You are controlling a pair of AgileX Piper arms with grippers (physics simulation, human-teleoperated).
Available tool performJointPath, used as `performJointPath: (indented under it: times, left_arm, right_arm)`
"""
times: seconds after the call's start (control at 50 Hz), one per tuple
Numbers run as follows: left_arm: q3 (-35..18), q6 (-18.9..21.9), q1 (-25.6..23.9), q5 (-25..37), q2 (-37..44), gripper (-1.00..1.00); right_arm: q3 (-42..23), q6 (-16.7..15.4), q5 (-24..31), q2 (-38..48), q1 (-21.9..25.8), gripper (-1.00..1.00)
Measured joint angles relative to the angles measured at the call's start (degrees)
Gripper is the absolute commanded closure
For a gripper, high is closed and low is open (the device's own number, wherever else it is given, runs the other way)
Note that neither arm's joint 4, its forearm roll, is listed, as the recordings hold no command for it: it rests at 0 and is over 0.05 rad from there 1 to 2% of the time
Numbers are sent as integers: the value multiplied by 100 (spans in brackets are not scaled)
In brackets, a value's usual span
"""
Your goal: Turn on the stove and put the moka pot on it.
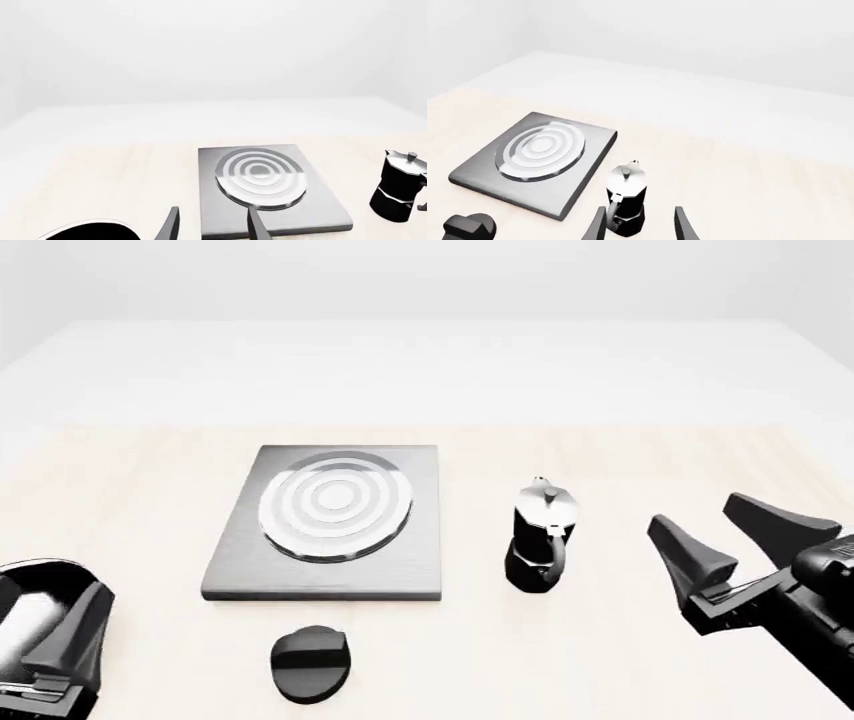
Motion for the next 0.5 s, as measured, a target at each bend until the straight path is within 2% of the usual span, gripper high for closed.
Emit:
performJointPath:
  times: [0.18,0.5]
  left_arm:
    - [246,28,22,-114,-63,-100]
    - [462,85,41,-243,-97,-100]
  right_arm:
    - [6,91,-412,597,35,-100]
    - [200,362,-1677,2101,204,-100]
